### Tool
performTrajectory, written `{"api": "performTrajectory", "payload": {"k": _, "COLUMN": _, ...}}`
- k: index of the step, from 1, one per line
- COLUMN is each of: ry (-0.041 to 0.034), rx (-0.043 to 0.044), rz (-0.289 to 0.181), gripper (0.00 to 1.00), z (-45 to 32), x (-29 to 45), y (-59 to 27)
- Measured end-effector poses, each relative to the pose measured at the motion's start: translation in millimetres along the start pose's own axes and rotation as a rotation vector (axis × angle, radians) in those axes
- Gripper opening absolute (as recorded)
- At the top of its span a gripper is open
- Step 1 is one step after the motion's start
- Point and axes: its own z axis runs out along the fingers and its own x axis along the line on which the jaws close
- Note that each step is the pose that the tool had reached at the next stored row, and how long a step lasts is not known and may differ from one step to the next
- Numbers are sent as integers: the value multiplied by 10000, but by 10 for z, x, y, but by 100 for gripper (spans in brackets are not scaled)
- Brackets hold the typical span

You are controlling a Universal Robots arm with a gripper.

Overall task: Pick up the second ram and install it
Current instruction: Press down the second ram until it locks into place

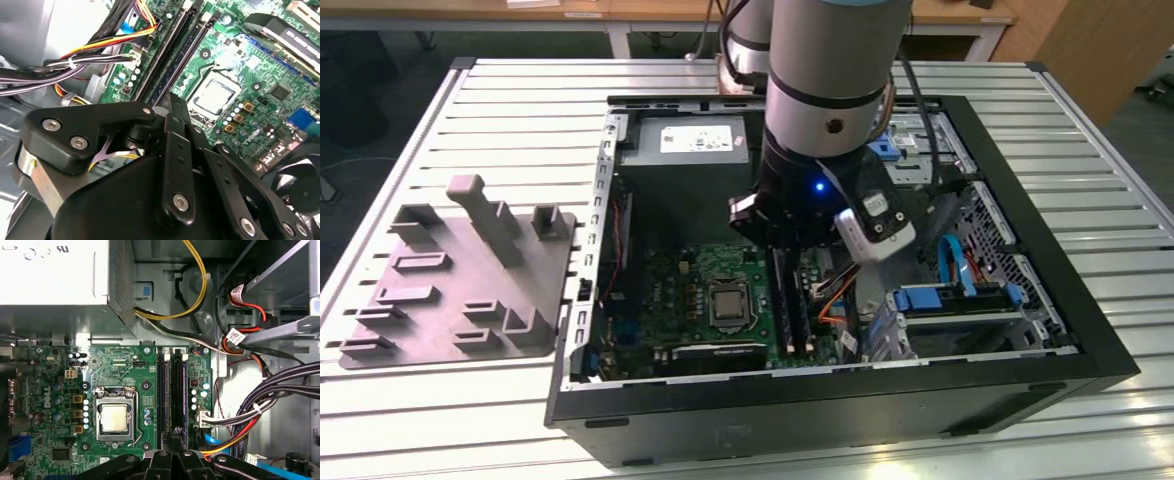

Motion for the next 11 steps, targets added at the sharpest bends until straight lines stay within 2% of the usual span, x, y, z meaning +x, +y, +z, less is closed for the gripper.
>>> {"api": "performTrajectory", "payload": {"k": 11, "ry": 0, "rx": -1, "rz": 0, "gripper": 10, "z": -23, "x": 0, "y": 1}}
